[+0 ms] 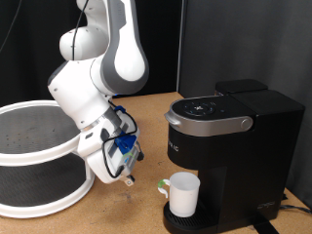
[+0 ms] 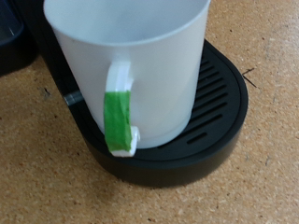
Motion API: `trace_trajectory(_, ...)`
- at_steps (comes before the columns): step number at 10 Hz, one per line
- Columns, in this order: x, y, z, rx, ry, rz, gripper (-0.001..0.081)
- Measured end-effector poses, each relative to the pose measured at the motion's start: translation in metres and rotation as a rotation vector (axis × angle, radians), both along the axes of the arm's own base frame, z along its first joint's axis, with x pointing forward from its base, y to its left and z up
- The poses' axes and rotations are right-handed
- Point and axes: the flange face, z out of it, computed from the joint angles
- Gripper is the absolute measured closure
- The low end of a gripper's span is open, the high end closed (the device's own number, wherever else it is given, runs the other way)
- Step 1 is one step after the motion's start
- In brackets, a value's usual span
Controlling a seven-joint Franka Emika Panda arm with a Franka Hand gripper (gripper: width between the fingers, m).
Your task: Make a cup of coffee with the keurig machine
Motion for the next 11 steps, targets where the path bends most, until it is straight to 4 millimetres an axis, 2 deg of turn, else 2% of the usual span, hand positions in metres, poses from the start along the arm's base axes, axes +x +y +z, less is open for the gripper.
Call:
trace_trajectory(2, 0.001, 0.001, 0.003, 0.009, -0.006, 0.003, 0.0005)
trace_trajectory(3, 0.003, 0.001, 0.01, 0.03, -0.022, -0.002, 0.0005)
trace_trajectory(11, 0.0, -0.011, 0.105, 0.246, -0.092, -0.001, 0.0005)
